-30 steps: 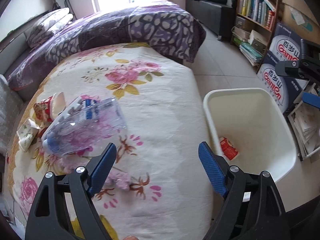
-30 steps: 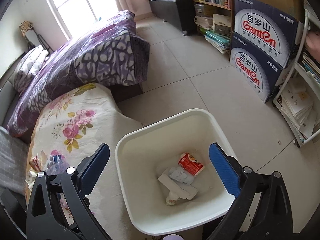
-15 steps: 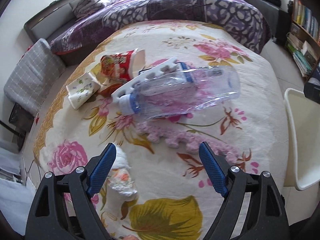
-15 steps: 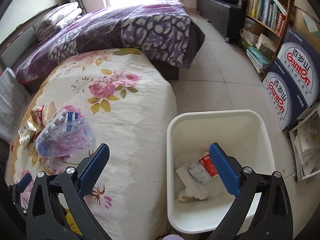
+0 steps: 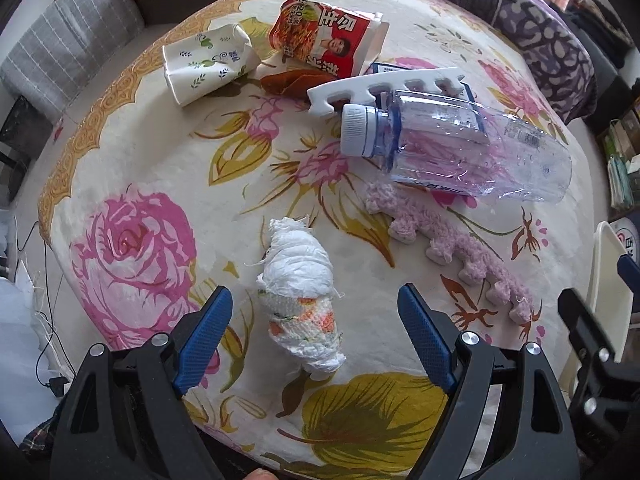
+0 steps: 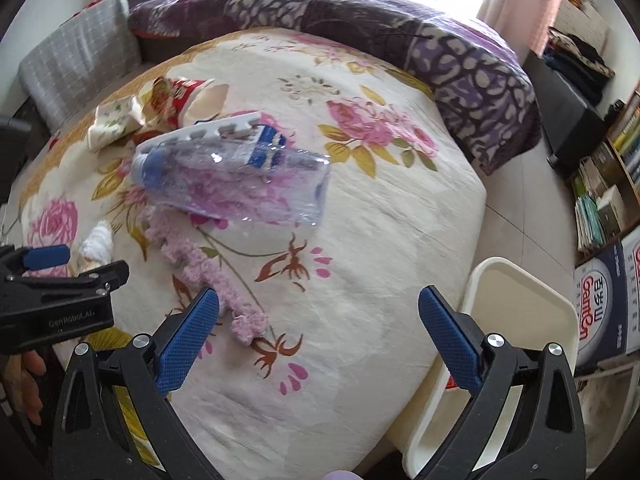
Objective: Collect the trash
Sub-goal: 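Grasp another tissue bundle with the left tool while the right tool grasps the pink foam strip, then drop the pink foam strip into the bin with the right tool while the left tool carries the tissue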
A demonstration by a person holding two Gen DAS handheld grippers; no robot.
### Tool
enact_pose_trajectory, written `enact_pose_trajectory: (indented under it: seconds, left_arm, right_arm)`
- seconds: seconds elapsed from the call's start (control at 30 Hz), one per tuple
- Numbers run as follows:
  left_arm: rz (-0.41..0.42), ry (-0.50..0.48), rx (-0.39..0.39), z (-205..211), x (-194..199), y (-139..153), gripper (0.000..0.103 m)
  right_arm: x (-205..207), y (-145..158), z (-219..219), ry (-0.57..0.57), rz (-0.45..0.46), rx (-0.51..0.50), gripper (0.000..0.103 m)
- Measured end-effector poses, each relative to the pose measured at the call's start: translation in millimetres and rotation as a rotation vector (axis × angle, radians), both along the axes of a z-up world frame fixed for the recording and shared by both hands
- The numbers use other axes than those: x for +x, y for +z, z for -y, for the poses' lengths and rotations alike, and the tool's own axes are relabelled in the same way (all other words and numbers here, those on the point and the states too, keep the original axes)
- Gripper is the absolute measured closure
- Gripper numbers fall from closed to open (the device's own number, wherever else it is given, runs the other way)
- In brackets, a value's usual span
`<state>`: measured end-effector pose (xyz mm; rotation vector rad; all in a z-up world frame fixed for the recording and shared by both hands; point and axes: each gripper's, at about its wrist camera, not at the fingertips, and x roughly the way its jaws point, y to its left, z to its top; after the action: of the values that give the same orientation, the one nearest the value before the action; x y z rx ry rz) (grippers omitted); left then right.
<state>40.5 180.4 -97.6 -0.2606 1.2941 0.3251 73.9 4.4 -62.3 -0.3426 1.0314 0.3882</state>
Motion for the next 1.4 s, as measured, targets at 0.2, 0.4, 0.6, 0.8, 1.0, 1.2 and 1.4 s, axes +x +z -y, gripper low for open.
enact_pose_trajectory:
  seconds: [0.2, 0.4, 0.6, 0.8, 1.0, 1.2, 1.4]
  left_arm:
    - [-0.062, -0.001, -0.051, -14.1, -2.3, -13.6, 0.046]
    - [-0.040, -0.015, -0.082, -21.5, -5.2, -10.0, 0.065]
    - [0.001, 0.027, -0.104, -47.7, -9.7, 1.5, 0.066]
    - [0.036, 0.054, -0.122, -64.6, -21.4, 11.0, 0.066]
    - [0.045, 0.077, -0.129, -71.9, -24.5, 12.7, 0.065]
    - [0.077, 0.104, -0.136, -80.1, -26.2, 21.4, 0.065]
    - [0.146, 0.111, -0.085, -78.8, -26.8, 41.5, 0.065]
  right_arm:
    - [-8.1, -15.6, -25.9, 0.146, -0.038, -0.046, 0.007]
    - [-11.1, -28.1, -47.3, 0.232, -0.069, -0.063, 0.007]
    - [-9.9, -36.8, -62.3, 0.262, -0.083, -0.077, 0.014]
    - [-2.8, -45.3, -67.7, 0.261, -0.157, -0.021, 0.042]
    - [-0.3, -40.9, -74.6, 0.253, -0.169, 0.021, 0.074]
    - [-3.9, -34.0, -78.9, 0.271, -0.161, 0.038, 0.075]
    - [-13.9, -8.5, -77.3, 0.291, -0.105, 0.087, 0.076]
